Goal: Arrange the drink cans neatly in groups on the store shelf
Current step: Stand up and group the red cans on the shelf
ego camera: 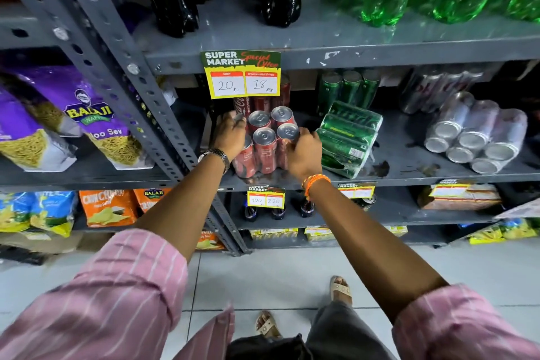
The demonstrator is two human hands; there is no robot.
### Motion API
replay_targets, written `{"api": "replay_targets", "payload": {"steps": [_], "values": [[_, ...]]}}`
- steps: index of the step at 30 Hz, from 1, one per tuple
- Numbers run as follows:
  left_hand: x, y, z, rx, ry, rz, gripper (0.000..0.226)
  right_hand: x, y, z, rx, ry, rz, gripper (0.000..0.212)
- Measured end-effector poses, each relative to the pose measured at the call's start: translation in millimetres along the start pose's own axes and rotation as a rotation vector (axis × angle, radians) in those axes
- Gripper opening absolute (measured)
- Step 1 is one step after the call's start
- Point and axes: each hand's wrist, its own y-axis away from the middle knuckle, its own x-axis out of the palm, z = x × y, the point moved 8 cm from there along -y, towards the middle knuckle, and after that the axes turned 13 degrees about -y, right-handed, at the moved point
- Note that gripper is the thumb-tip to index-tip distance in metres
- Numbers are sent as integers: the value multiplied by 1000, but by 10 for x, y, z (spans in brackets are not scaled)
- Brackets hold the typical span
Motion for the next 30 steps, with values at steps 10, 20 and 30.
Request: {"api": "replay_targets", "payload": {"steps": [10,20,30], "values": [[107,588,231,-97,83,-66,46,66,-630,220,70,94,169,35],[-153,318,-41,-66,200,-56,24,-120,-394,480,-134,-25,61,29],[249,-210,-765,302,-348,342,45,356,272,333,-264,-31,-4,46]]}}
